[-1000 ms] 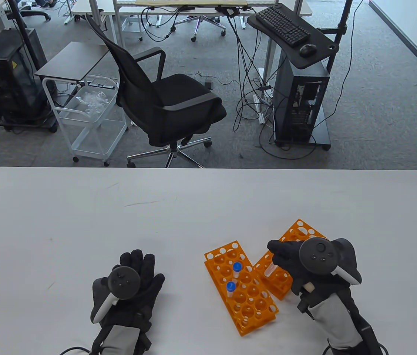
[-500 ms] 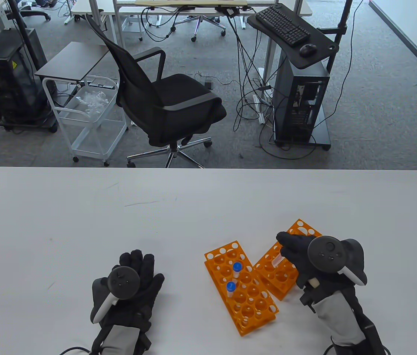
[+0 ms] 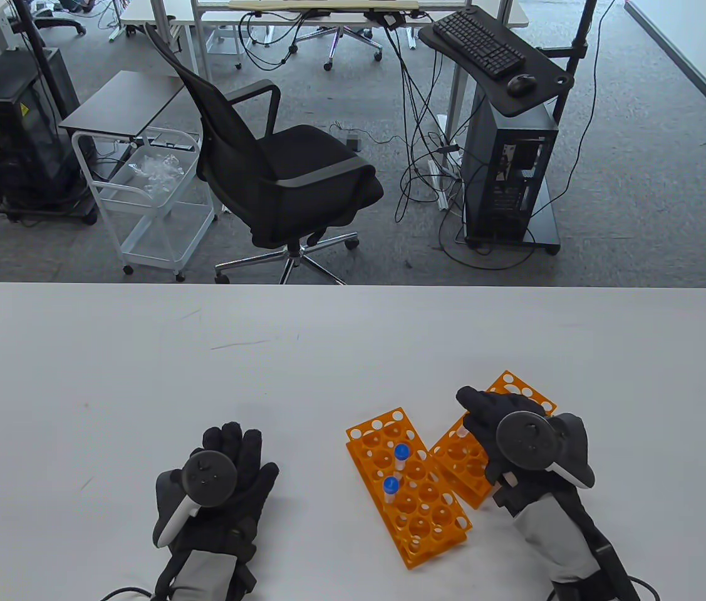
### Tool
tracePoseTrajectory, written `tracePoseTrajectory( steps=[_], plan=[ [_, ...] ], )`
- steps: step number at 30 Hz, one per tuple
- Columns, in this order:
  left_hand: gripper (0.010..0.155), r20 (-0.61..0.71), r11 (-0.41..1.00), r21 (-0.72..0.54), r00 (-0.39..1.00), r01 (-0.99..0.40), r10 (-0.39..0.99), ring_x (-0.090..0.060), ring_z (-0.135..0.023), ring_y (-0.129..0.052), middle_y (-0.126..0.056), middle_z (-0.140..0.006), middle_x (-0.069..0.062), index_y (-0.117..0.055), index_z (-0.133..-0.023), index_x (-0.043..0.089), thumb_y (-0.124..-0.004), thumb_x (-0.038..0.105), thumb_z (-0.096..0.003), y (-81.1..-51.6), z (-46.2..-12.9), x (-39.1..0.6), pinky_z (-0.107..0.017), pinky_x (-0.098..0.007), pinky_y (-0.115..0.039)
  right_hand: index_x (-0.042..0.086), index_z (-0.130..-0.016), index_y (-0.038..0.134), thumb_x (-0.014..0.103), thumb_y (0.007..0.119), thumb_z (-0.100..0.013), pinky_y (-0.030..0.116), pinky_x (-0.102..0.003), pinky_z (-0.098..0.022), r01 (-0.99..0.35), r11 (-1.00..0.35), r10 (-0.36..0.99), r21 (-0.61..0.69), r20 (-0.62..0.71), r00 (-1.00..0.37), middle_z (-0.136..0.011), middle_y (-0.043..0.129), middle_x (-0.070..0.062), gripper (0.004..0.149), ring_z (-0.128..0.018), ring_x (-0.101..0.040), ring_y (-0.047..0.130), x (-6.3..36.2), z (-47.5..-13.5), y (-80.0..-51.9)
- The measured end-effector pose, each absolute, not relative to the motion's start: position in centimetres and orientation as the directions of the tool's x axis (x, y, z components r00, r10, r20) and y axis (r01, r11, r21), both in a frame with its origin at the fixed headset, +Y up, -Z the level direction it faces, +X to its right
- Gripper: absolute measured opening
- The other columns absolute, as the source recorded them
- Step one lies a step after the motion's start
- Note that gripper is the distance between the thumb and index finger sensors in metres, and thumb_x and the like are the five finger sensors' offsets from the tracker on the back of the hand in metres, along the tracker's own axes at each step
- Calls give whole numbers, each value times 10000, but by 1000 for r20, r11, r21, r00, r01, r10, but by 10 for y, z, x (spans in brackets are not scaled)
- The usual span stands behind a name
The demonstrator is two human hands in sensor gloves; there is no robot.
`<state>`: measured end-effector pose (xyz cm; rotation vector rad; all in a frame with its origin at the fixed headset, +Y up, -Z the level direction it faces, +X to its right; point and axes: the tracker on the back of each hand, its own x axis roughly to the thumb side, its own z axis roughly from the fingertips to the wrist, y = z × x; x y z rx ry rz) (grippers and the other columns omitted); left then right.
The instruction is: Transfer 4 test tubes between racks (Right hand only)
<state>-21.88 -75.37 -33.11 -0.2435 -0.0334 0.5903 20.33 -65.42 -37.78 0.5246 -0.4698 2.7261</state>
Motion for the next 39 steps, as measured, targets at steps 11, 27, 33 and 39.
tracePoseTrajectory(
  steps=[11,27,33,39],
  plan=[
    [676,-35,801,-236,829,-550,558,-102,-1040,219,55,-1175,138,-157,-1139,425,-458,638,-573,-754,-331,-219,-769,-398,134,146,-912,815,281,800,-471,647,-635,-581,-344,-901,216,-264,413,-885,-846,934,-148,461,-741,-420,879,194,-383,-666],
    [677,-26,800,-235,826,-553,563,-100,-1040,217,57,-1175,138,-155,-1139,424,-458,638,-573,-754,-331,-218,-770,-398,134,146,-916,815,267,798,-471,655,-632,-578,-312,-918,199,-243,399,-895,-864,934,-157,462,-755,-429,878,189,-393,-682],
    [677,-26,800,-235,826,-553,563,-100,-1041,218,56,-1175,137,-156,-1140,424,-458,638,-573,-754,-331,-218,-769,-398,134,144,-913,820,261,799,-469,660,-631,-576,-293,-927,188,-232,389,-902,-868,936,-163,459,-754,-430,884,189,-396,-688],
    [676,-26,800,-235,826,-553,563,-100,-1041,217,55,-1175,137,-155,-1139,426,-457,639,-573,-754,-331,-218,-770,-398,134,143,-911,823,261,799,-468,663,-630,-574,-291,-931,192,-221,384,-903,-865,940,-162,459,-752,-428,888,189,-397,-690]
  ],
)
